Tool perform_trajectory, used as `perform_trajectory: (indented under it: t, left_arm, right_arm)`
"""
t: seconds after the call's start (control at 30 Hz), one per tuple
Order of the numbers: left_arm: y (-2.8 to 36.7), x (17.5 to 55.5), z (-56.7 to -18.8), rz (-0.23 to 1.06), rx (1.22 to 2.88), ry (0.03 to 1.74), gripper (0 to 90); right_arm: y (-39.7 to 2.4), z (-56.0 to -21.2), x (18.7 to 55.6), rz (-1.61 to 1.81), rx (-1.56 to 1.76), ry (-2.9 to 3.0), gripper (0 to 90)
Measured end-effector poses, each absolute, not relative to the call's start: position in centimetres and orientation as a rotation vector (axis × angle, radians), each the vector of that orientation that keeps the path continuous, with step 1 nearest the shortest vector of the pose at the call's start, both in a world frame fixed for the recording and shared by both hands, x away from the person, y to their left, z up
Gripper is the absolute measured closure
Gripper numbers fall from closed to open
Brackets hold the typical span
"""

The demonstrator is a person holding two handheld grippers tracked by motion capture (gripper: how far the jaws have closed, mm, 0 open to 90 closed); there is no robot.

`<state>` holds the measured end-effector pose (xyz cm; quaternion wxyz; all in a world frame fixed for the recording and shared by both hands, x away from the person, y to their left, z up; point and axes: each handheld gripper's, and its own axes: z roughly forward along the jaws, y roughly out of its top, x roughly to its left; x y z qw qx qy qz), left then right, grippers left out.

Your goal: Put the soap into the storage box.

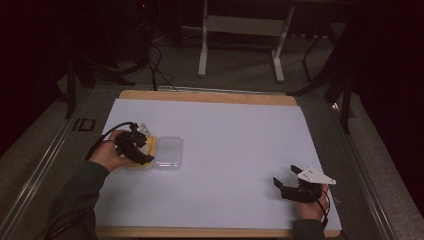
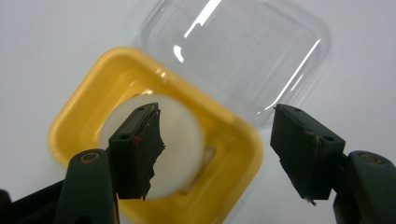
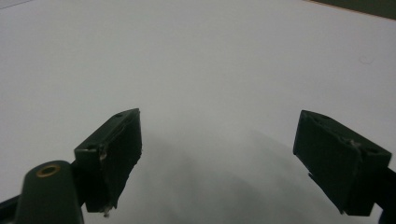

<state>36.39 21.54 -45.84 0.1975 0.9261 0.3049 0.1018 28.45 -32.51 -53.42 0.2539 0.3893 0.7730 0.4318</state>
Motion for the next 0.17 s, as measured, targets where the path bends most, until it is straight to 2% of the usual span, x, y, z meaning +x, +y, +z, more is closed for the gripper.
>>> perform_trajectory:
  t: [0.17]
  left_arm:
    - [20.3, 34.5, -46.6, 0.314, 2.529, 0.843, 34.3]
  right_arm:
    - [-32.5, -53.4, 28.5, 1.171, 1.063, 2.102, 15.3]
